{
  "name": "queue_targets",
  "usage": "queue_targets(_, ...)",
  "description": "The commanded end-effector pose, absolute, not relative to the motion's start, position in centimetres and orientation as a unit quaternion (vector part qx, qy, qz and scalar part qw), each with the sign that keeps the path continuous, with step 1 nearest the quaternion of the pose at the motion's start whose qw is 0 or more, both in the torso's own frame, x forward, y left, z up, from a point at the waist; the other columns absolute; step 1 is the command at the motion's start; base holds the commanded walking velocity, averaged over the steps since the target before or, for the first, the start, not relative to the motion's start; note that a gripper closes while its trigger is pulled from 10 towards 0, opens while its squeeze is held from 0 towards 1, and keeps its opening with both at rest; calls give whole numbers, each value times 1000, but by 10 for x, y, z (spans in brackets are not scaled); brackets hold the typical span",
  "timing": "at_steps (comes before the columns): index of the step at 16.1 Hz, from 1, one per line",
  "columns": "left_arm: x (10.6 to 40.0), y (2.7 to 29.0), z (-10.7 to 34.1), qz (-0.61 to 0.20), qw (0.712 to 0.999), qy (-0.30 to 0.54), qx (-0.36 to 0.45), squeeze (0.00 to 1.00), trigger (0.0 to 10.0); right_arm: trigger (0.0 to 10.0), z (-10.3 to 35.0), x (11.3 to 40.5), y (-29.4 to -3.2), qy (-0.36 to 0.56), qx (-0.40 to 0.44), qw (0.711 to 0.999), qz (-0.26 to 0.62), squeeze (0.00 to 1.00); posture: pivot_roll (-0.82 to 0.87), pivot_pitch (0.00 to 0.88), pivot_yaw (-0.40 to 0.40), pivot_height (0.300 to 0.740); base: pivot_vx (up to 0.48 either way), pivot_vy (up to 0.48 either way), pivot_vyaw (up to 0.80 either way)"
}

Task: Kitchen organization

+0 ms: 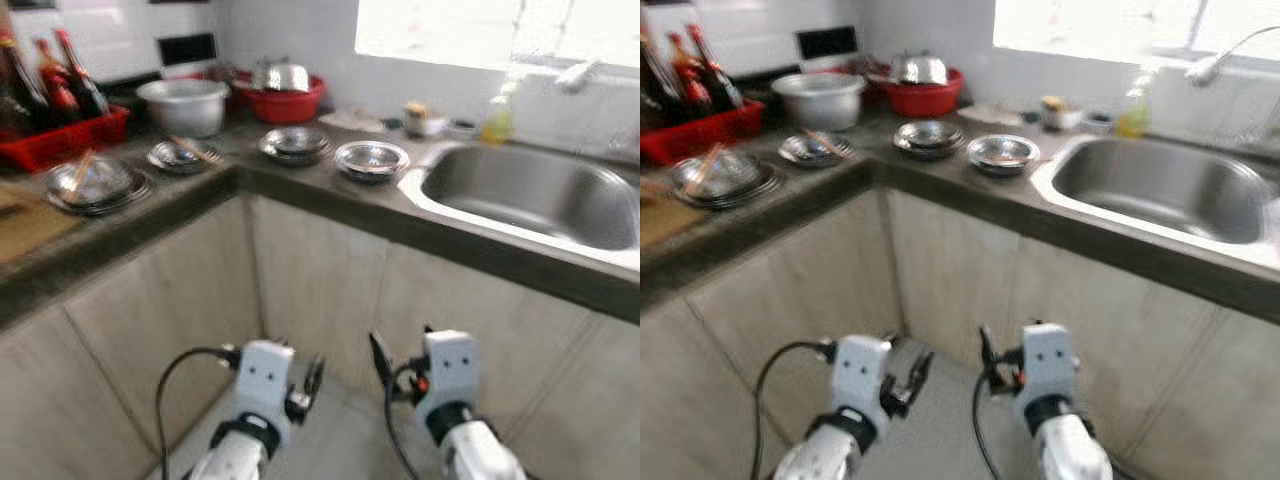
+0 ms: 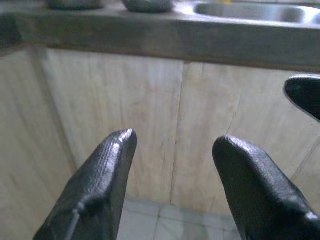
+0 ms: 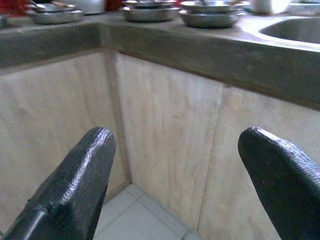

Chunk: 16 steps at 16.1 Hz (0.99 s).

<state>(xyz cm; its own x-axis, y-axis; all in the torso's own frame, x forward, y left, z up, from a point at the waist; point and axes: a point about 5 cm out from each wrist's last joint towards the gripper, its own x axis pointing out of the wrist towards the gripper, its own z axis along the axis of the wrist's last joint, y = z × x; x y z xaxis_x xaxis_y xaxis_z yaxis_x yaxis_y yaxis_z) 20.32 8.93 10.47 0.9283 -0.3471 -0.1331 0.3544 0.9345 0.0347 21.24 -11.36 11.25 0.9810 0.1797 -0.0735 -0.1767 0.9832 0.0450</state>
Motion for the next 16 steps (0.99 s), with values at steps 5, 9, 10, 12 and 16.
queue_targets(5,204,95,106,-170,983,60,38,0,10000,10000,118,215,-107,26,30,994,100,0,86,0,-46,740,389,0,0)
queue_targets(9,204,95,106,-173,982,60,39,0,10000,10000,118,216,-107,25,31,994,99,0,87,0,-45,740,396,0,0)
queue_targets(10,204,95,106,-173,982,61,38,0,10000,10000,118,216,-107,23,31,994,99,0,87,0,-45,740,394,0,0)
queue_targets(12,204,94,106,-176,982,61,40,0,10000,10000,118,216,-107,22,31,994,100,0,86,0,-44,740,386,0,0)
queue_targets(16,205,94,105,-175,981,65,42,0,10000,10000,119,217,-106,20,31,994,102,0,89,0,-47,740,257,0,0)
